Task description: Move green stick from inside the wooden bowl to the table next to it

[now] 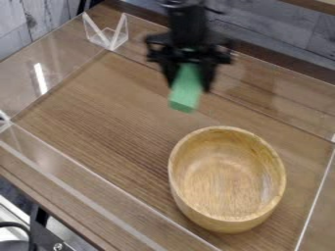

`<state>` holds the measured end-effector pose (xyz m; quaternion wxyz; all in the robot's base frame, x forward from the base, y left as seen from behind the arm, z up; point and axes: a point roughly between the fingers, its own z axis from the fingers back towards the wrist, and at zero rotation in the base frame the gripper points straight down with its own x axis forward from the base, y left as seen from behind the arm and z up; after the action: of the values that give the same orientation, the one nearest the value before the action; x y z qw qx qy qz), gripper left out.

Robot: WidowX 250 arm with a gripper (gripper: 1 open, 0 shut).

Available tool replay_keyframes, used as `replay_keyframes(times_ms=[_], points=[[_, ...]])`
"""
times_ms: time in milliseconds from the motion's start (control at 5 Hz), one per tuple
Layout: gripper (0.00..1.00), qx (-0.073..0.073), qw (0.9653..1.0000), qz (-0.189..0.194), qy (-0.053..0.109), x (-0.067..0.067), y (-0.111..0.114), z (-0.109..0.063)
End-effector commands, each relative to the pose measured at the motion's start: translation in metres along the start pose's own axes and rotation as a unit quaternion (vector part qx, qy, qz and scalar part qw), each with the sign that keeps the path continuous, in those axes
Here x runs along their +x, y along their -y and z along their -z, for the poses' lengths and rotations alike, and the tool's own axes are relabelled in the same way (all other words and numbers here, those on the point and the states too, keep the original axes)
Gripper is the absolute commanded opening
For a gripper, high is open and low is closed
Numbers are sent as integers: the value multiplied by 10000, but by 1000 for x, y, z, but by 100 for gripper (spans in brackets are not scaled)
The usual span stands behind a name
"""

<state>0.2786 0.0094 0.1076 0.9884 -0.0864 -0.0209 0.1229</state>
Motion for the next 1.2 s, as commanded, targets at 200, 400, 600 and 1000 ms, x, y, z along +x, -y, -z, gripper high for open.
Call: replay_keyframes(times_ms=[200, 400, 600, 1000], points=[[0, 16, 9995, 185, 246, 5, -1, -1], [0, -21, 9990, 374, 235, -4, 32, 9], [0, -66, 9979, 604, 236, -13, 66, 20], [0, 104, 9982, 330, 490, 12, -9, 9]])
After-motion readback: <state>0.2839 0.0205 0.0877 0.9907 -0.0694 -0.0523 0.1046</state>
